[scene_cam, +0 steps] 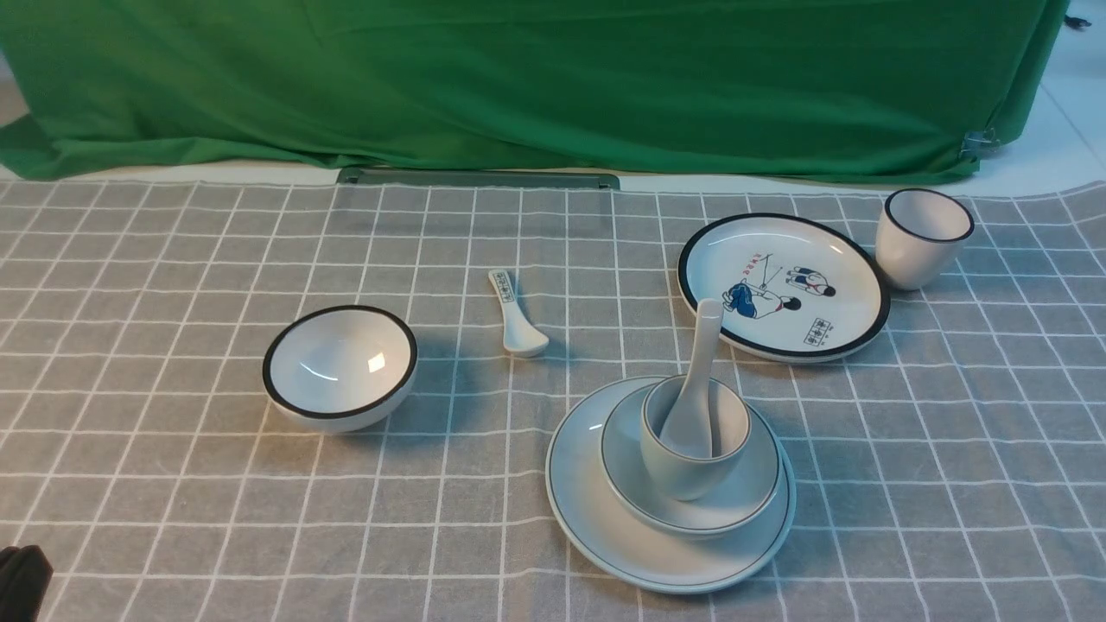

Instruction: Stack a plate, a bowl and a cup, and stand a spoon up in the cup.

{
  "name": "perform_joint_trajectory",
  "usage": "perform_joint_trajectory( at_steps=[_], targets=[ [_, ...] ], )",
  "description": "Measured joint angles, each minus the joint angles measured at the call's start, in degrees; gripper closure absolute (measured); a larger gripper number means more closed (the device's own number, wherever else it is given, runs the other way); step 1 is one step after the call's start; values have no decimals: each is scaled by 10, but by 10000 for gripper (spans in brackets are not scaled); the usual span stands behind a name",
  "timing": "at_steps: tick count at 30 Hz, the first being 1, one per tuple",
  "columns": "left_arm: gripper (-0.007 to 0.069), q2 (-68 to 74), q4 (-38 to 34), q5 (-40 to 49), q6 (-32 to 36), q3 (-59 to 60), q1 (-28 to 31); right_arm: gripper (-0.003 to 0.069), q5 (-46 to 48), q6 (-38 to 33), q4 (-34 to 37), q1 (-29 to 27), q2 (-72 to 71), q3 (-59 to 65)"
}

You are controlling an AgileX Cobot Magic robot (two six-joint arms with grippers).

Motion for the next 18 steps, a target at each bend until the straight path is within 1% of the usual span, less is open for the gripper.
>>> perform_joint_trajectory(
  at_steps=[18],
  targets=[
    [608,0,0,0,9,0,0,418,0,0,0,0,0,0]
  ],
)
